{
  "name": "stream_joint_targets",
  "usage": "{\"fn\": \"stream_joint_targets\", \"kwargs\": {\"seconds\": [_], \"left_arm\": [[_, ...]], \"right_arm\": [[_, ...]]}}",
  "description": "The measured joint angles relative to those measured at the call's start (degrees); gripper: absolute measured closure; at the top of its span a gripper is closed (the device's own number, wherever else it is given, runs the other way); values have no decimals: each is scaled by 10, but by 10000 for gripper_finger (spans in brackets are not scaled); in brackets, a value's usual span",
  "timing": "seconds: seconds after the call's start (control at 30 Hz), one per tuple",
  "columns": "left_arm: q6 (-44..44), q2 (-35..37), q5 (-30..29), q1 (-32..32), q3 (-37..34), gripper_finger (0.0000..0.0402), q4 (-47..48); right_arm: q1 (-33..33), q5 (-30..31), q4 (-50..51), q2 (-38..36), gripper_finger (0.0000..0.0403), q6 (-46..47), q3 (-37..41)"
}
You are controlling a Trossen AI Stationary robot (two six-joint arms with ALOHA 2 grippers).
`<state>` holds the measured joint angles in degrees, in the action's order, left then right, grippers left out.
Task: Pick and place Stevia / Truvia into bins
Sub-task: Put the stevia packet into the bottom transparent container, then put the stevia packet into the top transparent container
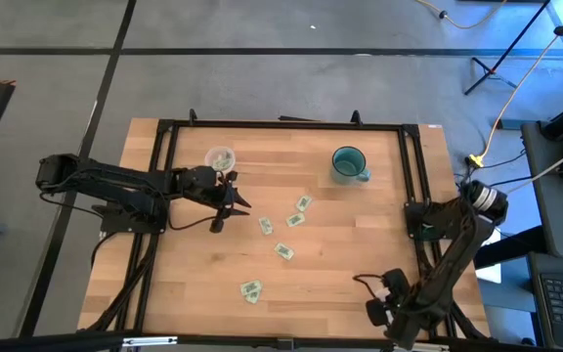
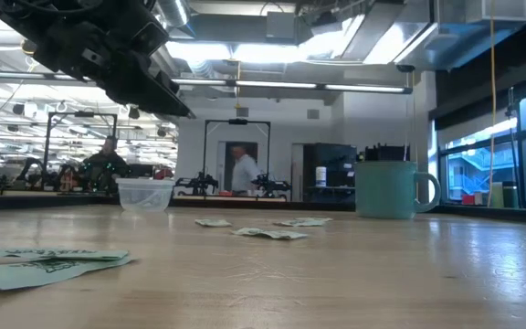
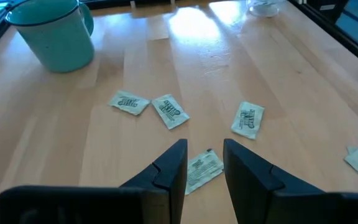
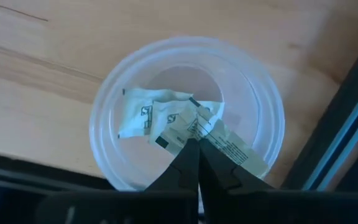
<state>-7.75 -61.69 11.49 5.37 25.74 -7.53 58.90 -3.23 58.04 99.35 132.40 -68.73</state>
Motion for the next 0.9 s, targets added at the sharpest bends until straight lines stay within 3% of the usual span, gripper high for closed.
{"fn": "stream_joint_targets", "kwargs": {"seconds": [0.5, 0.9], "left_arm": [[0, 0, 0, 0, 0, 304, 0], [-1, -7, 0, -3, 12, 304, 8]], "right_arm": [[0, 6, 0, 4, 378, -8, 0], [-2, 6, 0, 4, 318, -8, 0]]}}
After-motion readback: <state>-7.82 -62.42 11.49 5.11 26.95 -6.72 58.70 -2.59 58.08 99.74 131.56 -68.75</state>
